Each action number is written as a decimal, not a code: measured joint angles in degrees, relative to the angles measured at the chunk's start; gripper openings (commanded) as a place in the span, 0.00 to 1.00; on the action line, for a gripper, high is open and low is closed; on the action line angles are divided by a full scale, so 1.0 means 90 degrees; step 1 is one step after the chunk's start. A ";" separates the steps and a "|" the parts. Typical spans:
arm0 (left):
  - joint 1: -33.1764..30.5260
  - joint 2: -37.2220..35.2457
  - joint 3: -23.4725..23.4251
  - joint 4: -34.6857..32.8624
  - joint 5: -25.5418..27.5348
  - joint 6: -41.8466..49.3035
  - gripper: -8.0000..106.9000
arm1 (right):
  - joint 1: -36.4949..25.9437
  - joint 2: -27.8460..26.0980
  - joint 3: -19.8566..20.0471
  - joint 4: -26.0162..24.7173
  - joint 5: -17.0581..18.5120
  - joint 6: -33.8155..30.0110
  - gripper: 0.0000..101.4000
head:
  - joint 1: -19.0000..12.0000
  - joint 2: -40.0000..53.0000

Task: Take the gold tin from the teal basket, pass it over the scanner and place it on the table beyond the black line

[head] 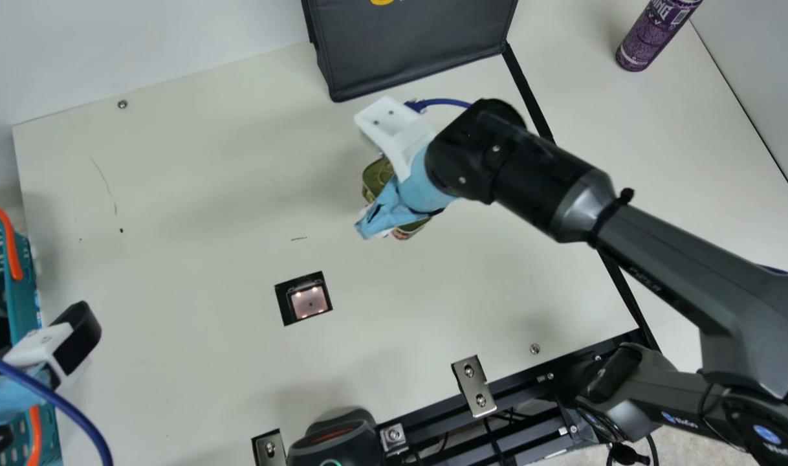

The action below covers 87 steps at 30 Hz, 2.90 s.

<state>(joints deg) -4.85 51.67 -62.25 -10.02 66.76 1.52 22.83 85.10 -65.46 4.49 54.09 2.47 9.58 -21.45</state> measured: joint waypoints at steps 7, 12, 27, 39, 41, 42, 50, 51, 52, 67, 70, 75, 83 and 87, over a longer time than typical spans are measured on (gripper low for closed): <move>0.0000 0.0000 0.0000 0.0000 0.0000 0.0000 0.85 | -0.0973 -0.0240 0.0128 0.0268 0.0149 -0.0904 0.00 | 0.0000 0.0000; 0.0000 0.0000 0.0000 0.0000 0.0000 0.0000 0.85 | -0.1620 -0.0338 0.0162 0.0399 0.0274 -0.1506 0.00 | 0.0000 0.0000; 0.0000 0.0000 0.0000 0.0000 0.0000 0.0000 0.85 | -0.3488 -0.0200 0.0035 0.0519 0.0550 -0.3065 0.00 | 0.0000 0.0000; 0.0000 0.0000 0.0000 0.0000 0.0000 0.0000 0.85 | -0.4503 0.0345 -0.0350 0.0205 0.0567 -0.4072 0.00 | 0.0000 0.0000; 0.0000 0.0000 0.0000 0.0000 0.0000 0.0000 0.85 | -0.4587 0.0464 -0.0452 0.0121 0.0561 -0.4209 0.00 | 0.0000 0.0000; 0.0000 0.0000 0.0000 0.0000 0.0000 0.0000 0.85 | -0.4622 0.0529 -0.0511 0.0092 0.0561 -0.4255 0.00 | 0.0000 0.0000; 0.0000 0.0000 0.0000 0.0000 0.0000 0.0000 0.85 | -0.4842 0.1026 -0.0966 -0.0191 0.0529 -0.4561 0.00 | 0.0000 -0.0010; 0.0000 0.0000 0.0000 0.0000 0.0000 0.0000 0.85 | -0.4871 0.1095 -0.1034 -0.0219 0.0513 -0.4571 0.00 | 0.0000 0.0000; 0.0000 0.0000 0.0000 0.0000 0.0000 0.0000 0.85 | -0.4891 0.1148 -0.1086 -0.0235 0.0497 -0.4579 0.00 | 0.0000 0.0000; 0.0000 0.0000 0.0000 0.0000 0.0000 0.0000 0.85 | -0.5034 0.2066 -0.1856 -0.0379 0.0190 -0.4081 0.00 | 0.0000 0.0000; 0.0000 0.0000 0.0000 0.0000 0.0000 0.0000 0.85 | -0.5022 0.2190 -0.1878 -0.0371 0.0025 -0.3821 0.00 | 0.0000 0.0000; 0.0000 0.0000 0.0000 0.0000 0.0000 0.0000 0.85 | -0.4988 0.2362 -0.1852 -0.0364 -0.0325 -0.3426 0.00 | 0.0000 0.0000; 0.0000 0.0000 0.0000 0.0000 0.0000 0.0000 0.85 | -0.4964 0.2565 -0.1771 -0.0275 -0.0943 -0.2934 0.00 | 0.0000 0.0000; 0.0000 0.0000 0.0000 0.0000 0.0000 0.0000 0.85 | -0.4956 0.2677 -0.1766 -0.0371 -0.1114 -0.2748 0.00 | 0.0000 0.0000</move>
<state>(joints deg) -4.85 51.67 -62.25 -10.02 66.76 1.52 -21.77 109.20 -81.36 1.15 44.07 -22.26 9.58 -21.45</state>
